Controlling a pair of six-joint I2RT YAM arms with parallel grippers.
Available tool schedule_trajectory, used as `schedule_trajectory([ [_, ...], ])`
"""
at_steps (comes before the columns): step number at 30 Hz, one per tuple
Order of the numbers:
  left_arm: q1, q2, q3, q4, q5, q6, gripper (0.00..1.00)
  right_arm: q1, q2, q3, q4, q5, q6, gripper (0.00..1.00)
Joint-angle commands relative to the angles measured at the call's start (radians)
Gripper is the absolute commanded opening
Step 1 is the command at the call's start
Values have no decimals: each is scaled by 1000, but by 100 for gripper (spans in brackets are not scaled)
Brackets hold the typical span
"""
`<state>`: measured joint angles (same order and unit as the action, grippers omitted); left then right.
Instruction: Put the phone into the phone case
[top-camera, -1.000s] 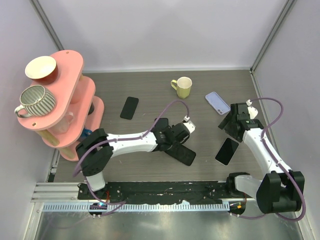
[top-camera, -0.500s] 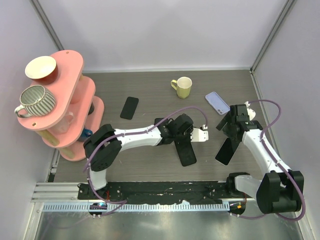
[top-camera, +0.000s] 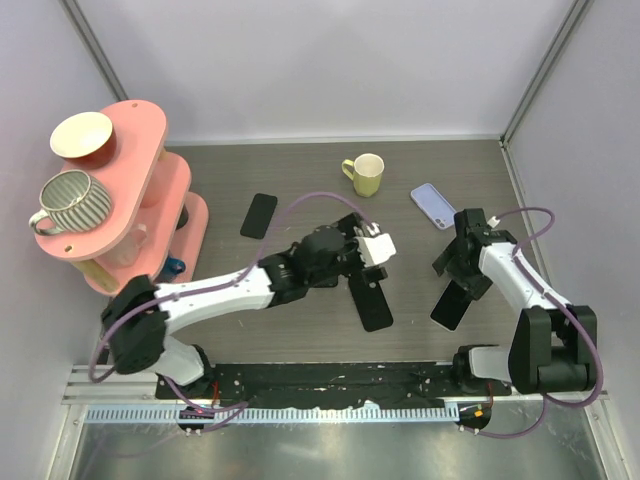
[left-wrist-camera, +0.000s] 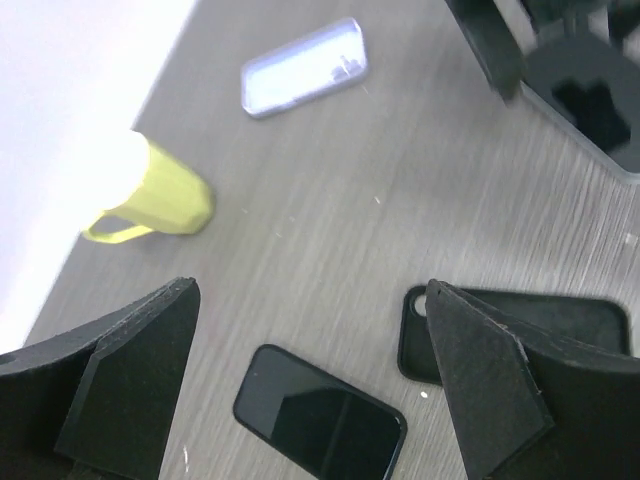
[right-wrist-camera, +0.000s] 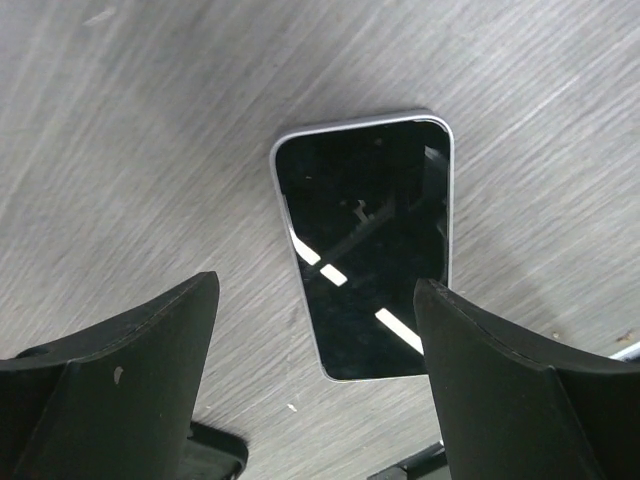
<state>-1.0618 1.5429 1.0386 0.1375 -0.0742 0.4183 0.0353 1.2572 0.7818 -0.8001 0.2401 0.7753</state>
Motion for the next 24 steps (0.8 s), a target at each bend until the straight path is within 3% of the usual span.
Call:
schedule_trajectory([
  [1,-1,-187,-55,65,-88,-160,100,-21,45,34,-83,46,-1,85],
  [4,-1,-306,-126,50,-79,-301,100,-55,54,5,-64,51,-1,86],
  [8,0,-475,-296,154,-94,-559,100,-58,54,-36,-19,48,-10,86],
  [11,0,-503,-281,50,-105,-719,100,-58,42,-59,35,38,-39,86],
  [17,0,-460,-189,-166,-122,-717,100,-57,73,-113,148,-28,-93,85],
  [24,0,-494,-287,-76,-159,-719,100,-55,100,-142,240,-97,-137,84],
])
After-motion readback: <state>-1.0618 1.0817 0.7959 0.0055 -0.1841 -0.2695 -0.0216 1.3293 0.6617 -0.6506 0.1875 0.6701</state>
